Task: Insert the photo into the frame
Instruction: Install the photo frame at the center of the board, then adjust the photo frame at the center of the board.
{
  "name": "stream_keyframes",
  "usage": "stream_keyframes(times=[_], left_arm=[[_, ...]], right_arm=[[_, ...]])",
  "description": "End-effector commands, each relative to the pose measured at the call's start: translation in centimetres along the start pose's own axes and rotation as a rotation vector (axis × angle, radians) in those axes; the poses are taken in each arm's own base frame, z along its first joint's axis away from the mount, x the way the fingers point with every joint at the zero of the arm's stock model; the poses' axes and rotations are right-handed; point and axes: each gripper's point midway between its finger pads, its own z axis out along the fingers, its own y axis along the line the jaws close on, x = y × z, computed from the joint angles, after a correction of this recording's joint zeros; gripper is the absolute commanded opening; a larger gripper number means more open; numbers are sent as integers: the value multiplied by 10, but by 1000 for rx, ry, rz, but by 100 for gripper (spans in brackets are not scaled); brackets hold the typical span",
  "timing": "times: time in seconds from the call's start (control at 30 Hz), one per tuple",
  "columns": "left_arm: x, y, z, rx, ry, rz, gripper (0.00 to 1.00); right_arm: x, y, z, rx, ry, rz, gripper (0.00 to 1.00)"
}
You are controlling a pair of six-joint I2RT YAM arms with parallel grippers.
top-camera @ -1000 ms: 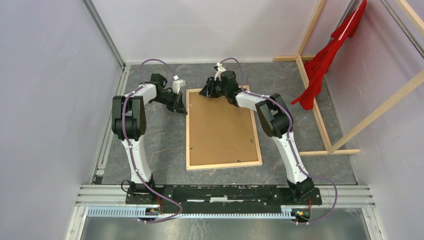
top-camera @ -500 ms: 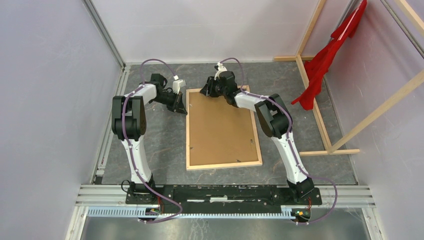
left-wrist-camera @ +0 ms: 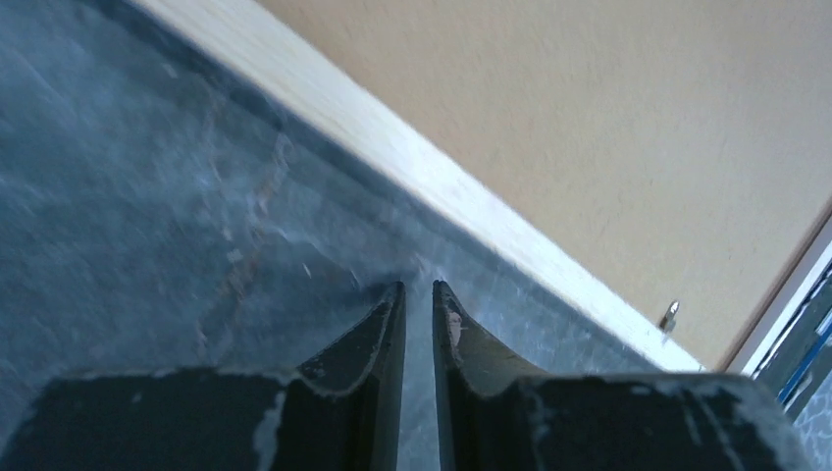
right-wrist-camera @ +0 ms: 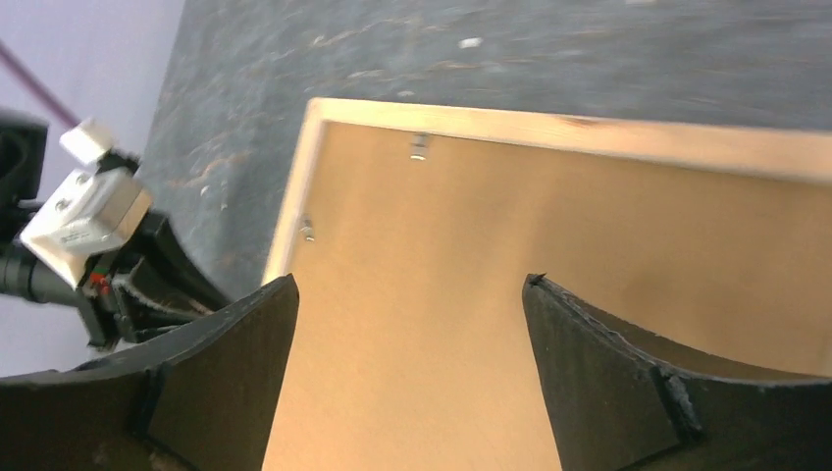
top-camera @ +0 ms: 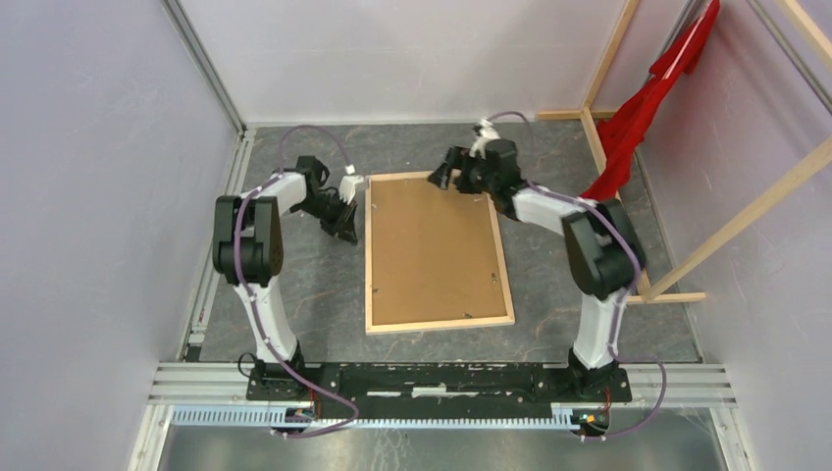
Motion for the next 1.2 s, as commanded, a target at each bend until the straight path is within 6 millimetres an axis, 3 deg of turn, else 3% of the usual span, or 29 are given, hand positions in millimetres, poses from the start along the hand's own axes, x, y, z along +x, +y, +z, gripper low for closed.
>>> stream_keyframes(times=[0.0,0.07,0.17,0.33,0.57,0.67,0.77,0.9,0.97,1.07,1.17], left_arm=[[27,-15,-15,-39,92,139,24],[38,-24,-14,-33,117,173,24],[50,-36,-9,-33,155,217,24],[64,-52,0,-26,205,274,25],[77,-73,10,-10,257,361,25],[78,-81,15,2,269,384,27],[72,-91,23,25,271,411,31],[59,-118,44,79,285,467,40],[56,-132,54,106,302,499,44],[55,-143,57,125,324,547,51],[58,-145,46,132,349,576,61]], right_arm=[[-38,-49,-83,198,-168,-4,96],[-29,-81,-107,302,-176,24,98],[-10,-108,-129,388,-176,51,98],[13,-119,-126,388,-116,81,98],[31,-99,-69,287,14,71,98],[35,-74,-31,210,69,64,98],[25,-42,10,128,85,43,98],[26,7,77,0,155,17,98],[31,22,99,-41,190,17,98],[26,20,107,-39,192,16,98],[-11,2,80,18,107,-2,98]])
